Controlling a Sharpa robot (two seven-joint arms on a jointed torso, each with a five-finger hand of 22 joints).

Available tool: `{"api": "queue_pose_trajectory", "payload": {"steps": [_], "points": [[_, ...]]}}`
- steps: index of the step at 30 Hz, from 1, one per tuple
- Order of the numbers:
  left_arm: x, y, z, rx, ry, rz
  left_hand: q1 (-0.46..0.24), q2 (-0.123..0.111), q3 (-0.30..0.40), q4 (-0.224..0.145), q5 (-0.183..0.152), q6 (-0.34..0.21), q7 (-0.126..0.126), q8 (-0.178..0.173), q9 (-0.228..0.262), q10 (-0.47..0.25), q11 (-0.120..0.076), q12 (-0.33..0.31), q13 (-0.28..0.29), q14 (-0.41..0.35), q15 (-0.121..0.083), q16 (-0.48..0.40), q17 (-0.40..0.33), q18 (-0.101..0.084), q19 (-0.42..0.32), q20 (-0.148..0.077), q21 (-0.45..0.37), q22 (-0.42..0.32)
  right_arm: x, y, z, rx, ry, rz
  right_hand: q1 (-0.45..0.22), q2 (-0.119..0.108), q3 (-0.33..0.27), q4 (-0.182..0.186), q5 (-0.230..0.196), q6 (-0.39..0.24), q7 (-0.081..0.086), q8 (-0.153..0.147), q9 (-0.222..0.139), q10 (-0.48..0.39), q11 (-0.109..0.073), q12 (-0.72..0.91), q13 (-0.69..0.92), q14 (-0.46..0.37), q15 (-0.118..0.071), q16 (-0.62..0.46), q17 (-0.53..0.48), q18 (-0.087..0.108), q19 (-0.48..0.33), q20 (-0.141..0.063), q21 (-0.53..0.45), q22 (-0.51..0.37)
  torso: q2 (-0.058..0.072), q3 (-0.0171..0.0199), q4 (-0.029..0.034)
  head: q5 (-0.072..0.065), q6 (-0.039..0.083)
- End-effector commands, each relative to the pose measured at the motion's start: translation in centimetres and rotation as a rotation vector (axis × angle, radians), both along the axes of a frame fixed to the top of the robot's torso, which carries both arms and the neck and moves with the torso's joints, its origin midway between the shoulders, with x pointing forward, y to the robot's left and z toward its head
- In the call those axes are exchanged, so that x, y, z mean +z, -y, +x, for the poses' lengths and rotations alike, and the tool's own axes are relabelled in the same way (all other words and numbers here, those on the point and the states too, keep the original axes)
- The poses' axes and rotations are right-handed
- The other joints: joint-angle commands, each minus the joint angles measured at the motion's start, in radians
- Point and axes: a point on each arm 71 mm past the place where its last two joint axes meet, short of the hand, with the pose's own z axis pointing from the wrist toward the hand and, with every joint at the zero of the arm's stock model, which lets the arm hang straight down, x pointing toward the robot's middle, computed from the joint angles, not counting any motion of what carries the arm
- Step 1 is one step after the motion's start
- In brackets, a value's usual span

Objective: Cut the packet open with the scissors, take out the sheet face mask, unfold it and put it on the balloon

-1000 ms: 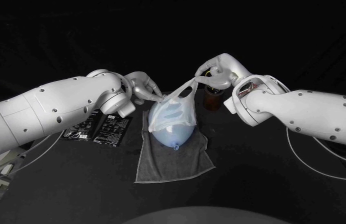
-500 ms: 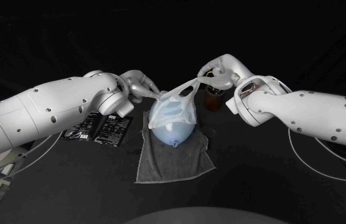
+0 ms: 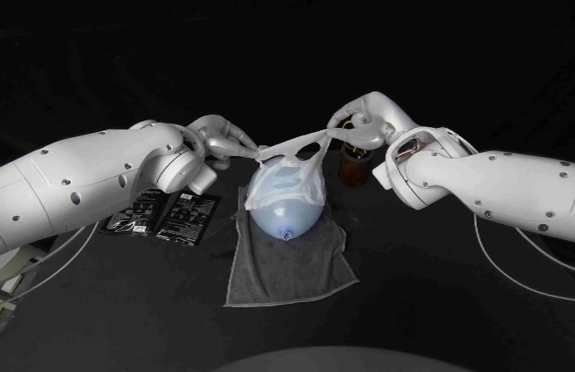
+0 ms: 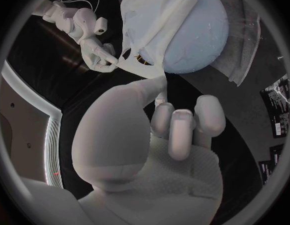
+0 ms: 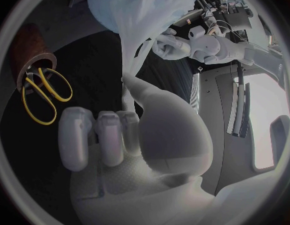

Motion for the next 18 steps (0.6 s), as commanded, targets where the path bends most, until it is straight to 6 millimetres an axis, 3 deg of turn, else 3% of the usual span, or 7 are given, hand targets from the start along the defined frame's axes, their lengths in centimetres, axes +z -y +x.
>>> {"api": "queue_pose_trajectory", "payload": {"steps": [1,18], "points": [[0.4,-0.3,0.3,0.063,0.035,-0.067,-0.009,0.003,0.006,0.000,0.002,-0.006,0.001,0.008,0.093,0.007,0.001,-0.002,0.003,0.077,0.004,0.004,0.155,-0.016,0.007,0.001,0.005,0.001,0.0,-0.1,0.3,-0.007,0.015,0.015,-0.009,0.004,0.009,-0.001,0.003,0.004,-0.001,0.005,0.003,0.104,-0.008,0.004,0.263,0.105,-0.007,0.003,0.263,-0.009,0.058,-0.007,-0.001,0.227,0.000,0.0008,0.0003,0.001,0.003],[1.4,-0.7,1.5,0.158,0.179,-0.139,-0.018,0.006,0.020,-0.010,0.002,-0.010,0.001,0.011,0.102,0.006,0.001,-0.005,0.002,0.076,0.004,0.002,0.151,-0.016,0.010,0.000,0.007,0.004,-1.1,-0.9,2.0,-0.030,-0.015,0.006,-0.010,0.004,0.010,-0.002,0.003,0.003,-0.001,0.006,0.003,0.104,-0.007,0.004,0.263,0.105,-0.007,0.003,0.263,-0.008,0.056,-0.007,-0.005,0.226,0.000,0.0013,-0.0015,0.001,0.010]]}}
